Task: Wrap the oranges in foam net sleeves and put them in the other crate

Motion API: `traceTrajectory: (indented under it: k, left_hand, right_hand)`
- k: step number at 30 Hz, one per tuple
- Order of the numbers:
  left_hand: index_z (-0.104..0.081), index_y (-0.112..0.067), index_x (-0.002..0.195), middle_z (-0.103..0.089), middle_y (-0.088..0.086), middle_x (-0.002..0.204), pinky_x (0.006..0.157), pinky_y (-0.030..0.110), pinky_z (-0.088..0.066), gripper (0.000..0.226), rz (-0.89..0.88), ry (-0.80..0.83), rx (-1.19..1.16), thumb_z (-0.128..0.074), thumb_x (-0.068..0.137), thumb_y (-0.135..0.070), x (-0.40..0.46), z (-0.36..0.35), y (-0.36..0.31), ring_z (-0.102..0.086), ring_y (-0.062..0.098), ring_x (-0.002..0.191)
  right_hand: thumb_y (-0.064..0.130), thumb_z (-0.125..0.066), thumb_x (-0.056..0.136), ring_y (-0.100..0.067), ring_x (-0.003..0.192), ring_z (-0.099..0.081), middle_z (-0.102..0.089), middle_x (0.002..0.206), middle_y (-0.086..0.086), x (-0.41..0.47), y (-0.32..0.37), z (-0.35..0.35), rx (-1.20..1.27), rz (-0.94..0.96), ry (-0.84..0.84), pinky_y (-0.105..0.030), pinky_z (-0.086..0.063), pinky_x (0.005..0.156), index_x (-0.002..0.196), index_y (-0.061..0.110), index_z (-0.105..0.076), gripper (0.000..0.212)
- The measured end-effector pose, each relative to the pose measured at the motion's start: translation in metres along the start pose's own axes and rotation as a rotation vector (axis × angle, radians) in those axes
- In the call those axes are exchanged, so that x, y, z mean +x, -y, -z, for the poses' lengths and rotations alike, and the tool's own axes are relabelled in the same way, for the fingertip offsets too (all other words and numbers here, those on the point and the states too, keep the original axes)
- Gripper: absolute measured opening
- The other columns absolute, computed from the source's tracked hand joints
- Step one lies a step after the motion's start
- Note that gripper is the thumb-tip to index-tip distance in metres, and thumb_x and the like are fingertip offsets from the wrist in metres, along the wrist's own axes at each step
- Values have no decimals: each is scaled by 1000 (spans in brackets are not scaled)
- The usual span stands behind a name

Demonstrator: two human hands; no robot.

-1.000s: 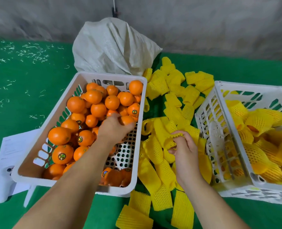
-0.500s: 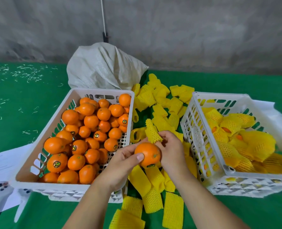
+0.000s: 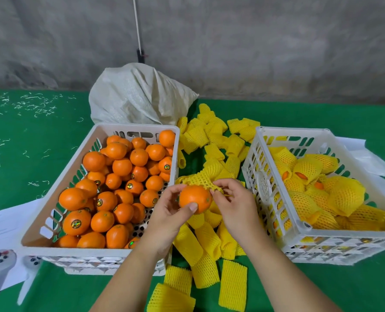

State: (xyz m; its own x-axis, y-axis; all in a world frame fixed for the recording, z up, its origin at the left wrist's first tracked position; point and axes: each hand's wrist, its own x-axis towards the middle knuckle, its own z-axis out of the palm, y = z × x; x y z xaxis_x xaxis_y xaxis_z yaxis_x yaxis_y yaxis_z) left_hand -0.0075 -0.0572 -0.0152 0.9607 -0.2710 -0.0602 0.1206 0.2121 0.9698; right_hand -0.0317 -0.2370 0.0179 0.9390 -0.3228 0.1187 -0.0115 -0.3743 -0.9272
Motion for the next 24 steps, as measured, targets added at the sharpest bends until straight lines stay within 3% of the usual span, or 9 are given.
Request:
traceTrajectory:
  k: [2,5,9,12,15,17,20,24]
  left_hand:
    - [-55,-42,129,-70,-8,113,86,30,-59,66,-51,-54,-45,-89,72,-41,0,-1,4,-69,17,108]
    - [-56,-41,144,-70,-20,126,89,27,-59,74,-115,-96,-38,-89,78,-40,0,-4,4,-69,9,118]
    - [-65,-36,126,-74,5,120,92,41,-60,64,-147,-177,-93,-93,73,-56,-3,-7,5,-71,23,111]
    - [-55,-35,135,-69,-3,131,102,54,-57,72,-122,-70,-38,-91,76,-55,-2,-3,4,-68,25,120]
    - [-41,-38,156,-58,-8,148,99,46,-59,84,-137,60,35,-87,86,-45,-2,-3,2,-66,26,127]
    - [-52,-39,150,-63,2,142,97,46,-59,72,-177,54,70,-86,87,-45,-3,-7,4,-68,28,122]
    - [-58,-37,145,-66,8,136,93,45,-61,67,-161,-86,47,-84,84,-45,-3,-13,6,-70,28,116]
    - [-64,-34,137,-73,13,109,83,41,-59,44,-150,-202,-116,-68,94,-31,2,-13,8,-67,27,92]
  right_hand:
    - [17,-67,99,-5,98,-66,-70,106,15,-11,1,-1,-10,34,7,-34,-58,83,108,36,-66,22]
    - [17,-66,97,-3,101,-63,-64,107,21,-28,5,-8,-97,217,-31,-25,-54,82,110,31,-68,19]
    - [13,-63,93,-4,107,-58,-56,113,16,-37,11,-20,-152,410,-34,-20,-50,83,114,17,-68,22]
    - [7,-60,94,-11,113,-56,-52,118,11,-25,16,-17,-157,407,-62,-24,-49,88,116,14,-67,24]
    - [5,-55,97,-17,114,-58,-59,121,3,-16,22,-11,-239,482,-62,-26,-50,90,120,13,-70,29]
    - [7,-54,98,-18,111,-61,-62,120,0,-14,23,-6,-307,543,-51,-29,-54,88,122,12,-72,31]
    - [12,-51,102,-21,100,-64,-63,113,-3,-13,19,2,-362,659,-103,-31,-56,80,122,8,-72,29]
    - [18,-54,102,-23,101,-60,-60,112,-3,-29,9,-11,-450,729,-75,-32,-54,80,121,10,-71,27]
